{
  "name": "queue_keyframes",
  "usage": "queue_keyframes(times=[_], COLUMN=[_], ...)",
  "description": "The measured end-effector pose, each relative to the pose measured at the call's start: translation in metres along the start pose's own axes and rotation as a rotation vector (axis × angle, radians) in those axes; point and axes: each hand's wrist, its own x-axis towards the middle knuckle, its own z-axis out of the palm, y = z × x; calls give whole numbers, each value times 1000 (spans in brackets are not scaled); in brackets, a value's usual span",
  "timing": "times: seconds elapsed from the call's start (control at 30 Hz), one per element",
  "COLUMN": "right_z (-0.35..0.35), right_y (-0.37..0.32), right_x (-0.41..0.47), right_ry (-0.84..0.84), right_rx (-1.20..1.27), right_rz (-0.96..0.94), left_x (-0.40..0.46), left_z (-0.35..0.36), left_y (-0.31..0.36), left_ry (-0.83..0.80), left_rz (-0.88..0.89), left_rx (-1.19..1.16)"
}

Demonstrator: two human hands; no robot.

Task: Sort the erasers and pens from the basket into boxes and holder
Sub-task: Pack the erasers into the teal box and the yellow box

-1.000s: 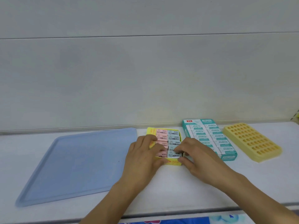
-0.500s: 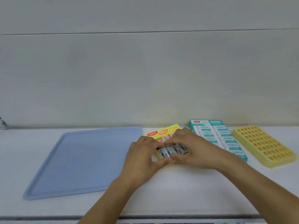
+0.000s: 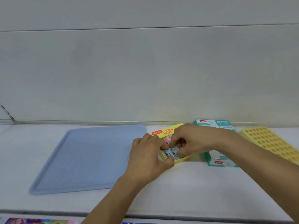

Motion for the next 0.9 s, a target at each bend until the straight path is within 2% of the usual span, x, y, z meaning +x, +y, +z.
queue_keyframes(times=[0.2,0.5,0.8,0.9], right_z=[-9,-9,-5,-4], right_y=[-13,-26,-10,3], right_x=[9,10,7,-3], right_ry=[-30,-72,-18,21], right_rx=[-309,-569,-407,-205], right_rz=[-81,-174,-152,-113], left_x=[0,-4,-6,-20], left_z=[-3,-2,-8,-1], left_y=[-7,-11,-13,-16], left_ry=[-5,-33,-66,-28], left_rz=[75,184,318,309], left_rx=[-16,-16,69,57])
